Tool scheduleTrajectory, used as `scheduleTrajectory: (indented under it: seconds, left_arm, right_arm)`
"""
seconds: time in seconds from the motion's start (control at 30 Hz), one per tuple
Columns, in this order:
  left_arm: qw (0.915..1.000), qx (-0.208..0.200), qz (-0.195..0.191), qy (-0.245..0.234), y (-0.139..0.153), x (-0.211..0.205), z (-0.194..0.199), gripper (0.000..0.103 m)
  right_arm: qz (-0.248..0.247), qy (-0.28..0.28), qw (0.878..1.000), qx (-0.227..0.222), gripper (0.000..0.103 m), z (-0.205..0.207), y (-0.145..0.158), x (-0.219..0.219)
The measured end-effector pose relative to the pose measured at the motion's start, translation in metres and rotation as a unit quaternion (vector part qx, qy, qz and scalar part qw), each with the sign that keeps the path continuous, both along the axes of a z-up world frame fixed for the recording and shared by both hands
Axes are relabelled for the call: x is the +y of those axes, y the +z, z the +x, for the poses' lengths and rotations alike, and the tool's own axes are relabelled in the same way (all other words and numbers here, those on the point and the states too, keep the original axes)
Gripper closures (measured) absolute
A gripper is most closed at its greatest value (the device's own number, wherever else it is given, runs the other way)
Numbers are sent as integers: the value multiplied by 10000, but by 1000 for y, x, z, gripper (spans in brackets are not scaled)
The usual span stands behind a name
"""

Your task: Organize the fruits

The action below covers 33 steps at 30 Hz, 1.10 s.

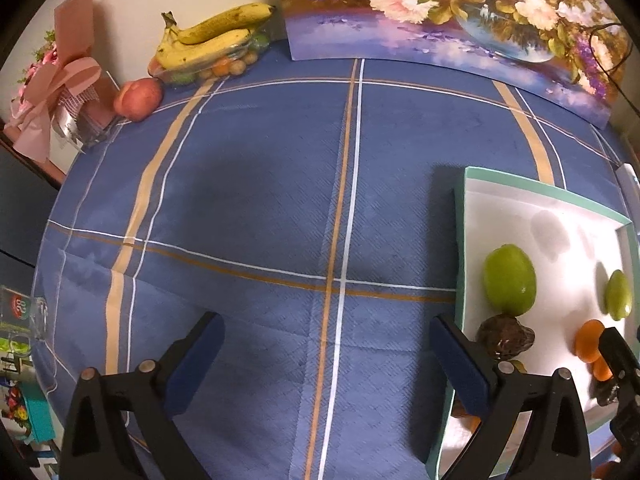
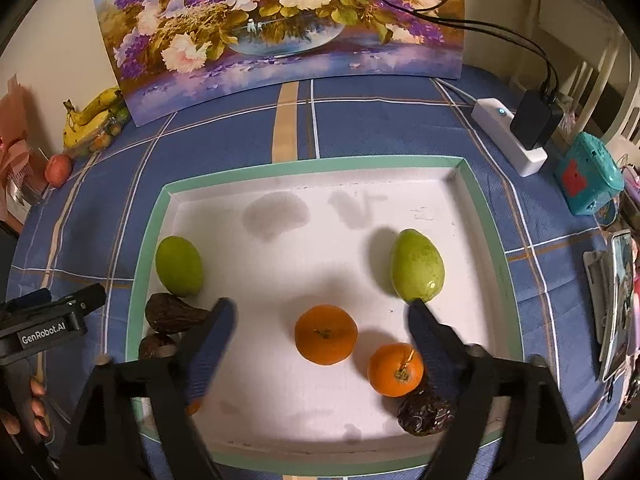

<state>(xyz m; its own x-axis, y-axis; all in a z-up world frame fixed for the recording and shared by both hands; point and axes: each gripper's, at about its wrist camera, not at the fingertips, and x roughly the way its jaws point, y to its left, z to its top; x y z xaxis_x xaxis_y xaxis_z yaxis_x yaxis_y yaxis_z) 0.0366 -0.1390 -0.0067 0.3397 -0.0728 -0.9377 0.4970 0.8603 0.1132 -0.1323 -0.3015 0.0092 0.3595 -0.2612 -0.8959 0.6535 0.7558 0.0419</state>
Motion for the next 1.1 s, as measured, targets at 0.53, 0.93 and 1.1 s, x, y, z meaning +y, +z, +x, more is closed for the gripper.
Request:
scheduleTrajectory:
  seconds: [0.53,0.93,1.1]
  left_arm:
    - [9983,-549,146,-123,18,23,-24,0]
    - [9923,-1100,505,-256,44,65,-67,0]
    - [9920,-1081,560,-331,42,82,-85,0]
  right_arm:
    - [-83,52,9999,-89,3,-11,5,22]
    - [-155,110,9997,-120,3,-35,20,60]
    - [-273,191,9994,9,3,-46,22,78]
